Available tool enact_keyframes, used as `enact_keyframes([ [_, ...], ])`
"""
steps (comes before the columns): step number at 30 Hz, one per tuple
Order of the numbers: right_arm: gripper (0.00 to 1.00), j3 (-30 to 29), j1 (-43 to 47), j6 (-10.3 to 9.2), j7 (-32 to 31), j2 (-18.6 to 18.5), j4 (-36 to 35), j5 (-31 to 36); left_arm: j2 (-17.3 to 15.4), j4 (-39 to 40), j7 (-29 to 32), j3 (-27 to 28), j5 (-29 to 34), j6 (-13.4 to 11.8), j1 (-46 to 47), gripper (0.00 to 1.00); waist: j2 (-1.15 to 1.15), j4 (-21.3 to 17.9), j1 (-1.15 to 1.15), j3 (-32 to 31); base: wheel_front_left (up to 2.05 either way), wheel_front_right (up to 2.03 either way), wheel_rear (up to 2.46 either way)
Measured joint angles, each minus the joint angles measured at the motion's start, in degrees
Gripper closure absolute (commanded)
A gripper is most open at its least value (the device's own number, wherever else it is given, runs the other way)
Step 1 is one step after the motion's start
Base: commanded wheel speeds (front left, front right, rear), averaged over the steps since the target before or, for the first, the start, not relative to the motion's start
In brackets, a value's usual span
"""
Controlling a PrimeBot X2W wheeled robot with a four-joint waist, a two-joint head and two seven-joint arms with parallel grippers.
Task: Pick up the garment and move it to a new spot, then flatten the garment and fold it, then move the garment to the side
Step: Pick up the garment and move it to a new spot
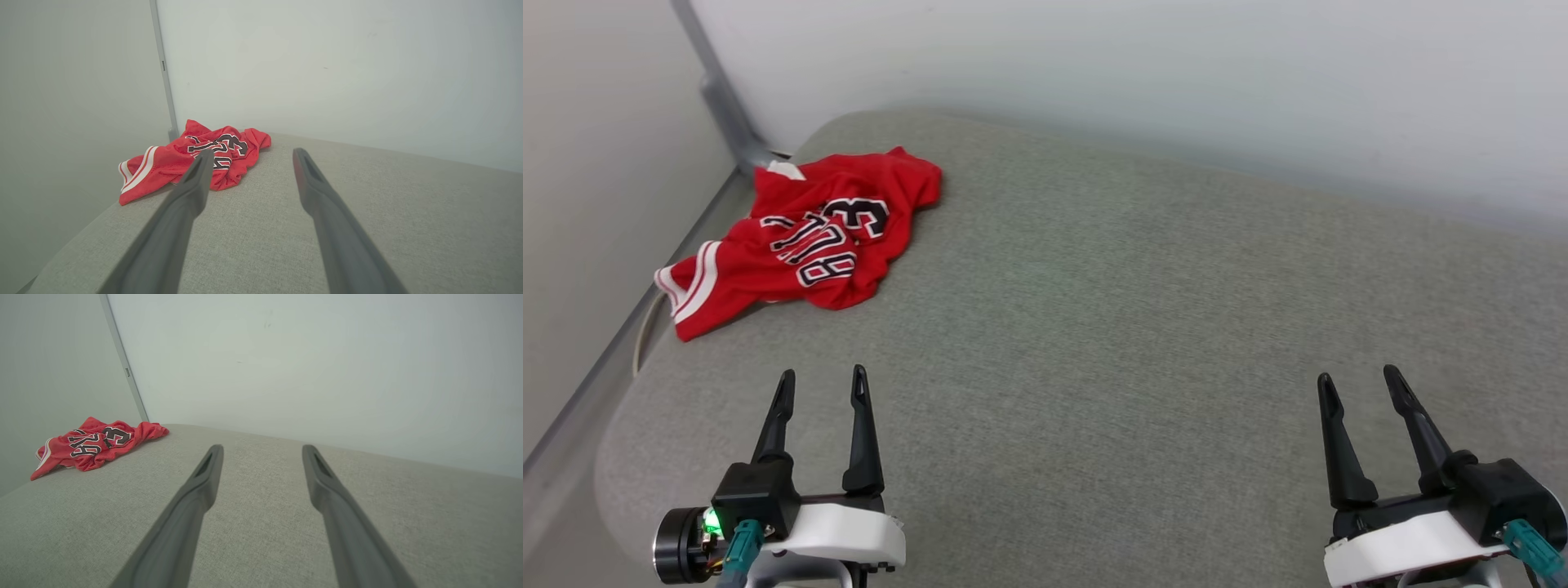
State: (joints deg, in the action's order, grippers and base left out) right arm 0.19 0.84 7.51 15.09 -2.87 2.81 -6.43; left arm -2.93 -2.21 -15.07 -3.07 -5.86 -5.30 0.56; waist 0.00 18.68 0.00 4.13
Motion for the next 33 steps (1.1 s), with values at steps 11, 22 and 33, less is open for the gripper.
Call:
enact_keyframes([
  [11,0.0,0.36,-0.02,0.0,0.0,0.0,0.01,0.66,0.01,-0.34,0.0,0.6,-0.65,-0.16,-0.04,0.0,0.0,5.31,0.0,0.11,0.0,0.0,0.0],
  [22,0.0,0.97,-0.21,0.0,0.0,0.0,0.0,0.97,0.01,-1.3,0.0,1.52,-1.33,0.3,0.0,0.0,0.0,5.83,0.0,0.48,0.0,0.0,0.0],
  [33,0.0,1.3,-1.15,0.0,0.0,0.01,-0.94,2.74,-1.69,-5.99,0.0,10.9,-2.83,8.62,11.55,0.0,0.0,3.8,0.0,2.4,0.0,0.0,0.0],
])
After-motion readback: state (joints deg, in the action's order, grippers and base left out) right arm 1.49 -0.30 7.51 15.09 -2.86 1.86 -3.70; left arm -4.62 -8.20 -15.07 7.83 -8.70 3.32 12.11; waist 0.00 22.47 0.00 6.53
